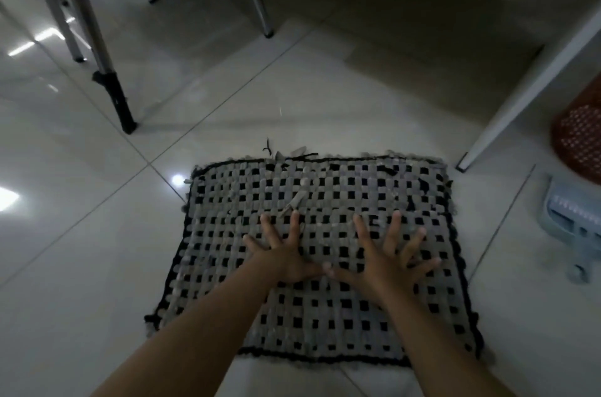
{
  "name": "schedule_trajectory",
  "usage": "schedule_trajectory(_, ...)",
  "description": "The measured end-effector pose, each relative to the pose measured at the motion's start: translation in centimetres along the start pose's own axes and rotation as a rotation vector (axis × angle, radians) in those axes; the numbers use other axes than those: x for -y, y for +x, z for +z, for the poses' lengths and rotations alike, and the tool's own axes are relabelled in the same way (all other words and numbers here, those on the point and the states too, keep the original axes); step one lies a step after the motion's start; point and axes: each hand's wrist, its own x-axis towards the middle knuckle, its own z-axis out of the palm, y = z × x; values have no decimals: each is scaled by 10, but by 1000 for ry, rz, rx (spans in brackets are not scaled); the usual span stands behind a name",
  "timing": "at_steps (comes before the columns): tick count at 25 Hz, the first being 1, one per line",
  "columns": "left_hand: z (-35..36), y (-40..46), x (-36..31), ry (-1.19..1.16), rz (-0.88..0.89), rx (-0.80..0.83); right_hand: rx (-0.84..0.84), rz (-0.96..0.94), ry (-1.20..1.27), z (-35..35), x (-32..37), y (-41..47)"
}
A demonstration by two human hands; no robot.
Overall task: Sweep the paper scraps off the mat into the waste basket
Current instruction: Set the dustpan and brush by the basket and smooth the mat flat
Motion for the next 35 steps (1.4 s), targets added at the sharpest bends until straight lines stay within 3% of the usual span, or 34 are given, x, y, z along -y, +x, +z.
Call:
schedule_trajectory(5, -53, 42, 25, 30, 227, -45, -49, 153, 145, 6, 48, 12)
schedule_trajectory(9, -78, 56, 31, -3, 366, -162, -117, 107, 288, 5, 51, -1)
schedule_trajectory(12, -55, 44, 45, -102, 235, -317, -35, 143, 158, 32, 66, -28)
schedule_trajectory(14, -46, 38, 52, -200, 156, -265, 23, 177, 132, 36, 73, -27)
schedule_trajectory(19, -79, 65, 44, -136, 193, -276, 33, 247, 153, 18, 90, -5)
schedule_trajectory(26, -108, 85, 43, -99, 203, -302, -9, 200, 129, 6, 102, 20)
schedule_trajectory(30, -103, 87, 44, -96, 217, -340, -26, 168, 135, 6, 91, 12)
schedule_trajectory(35, -60, 70, 53, -282, 115, -480, -89, 143, 72, 26, 85, -2)
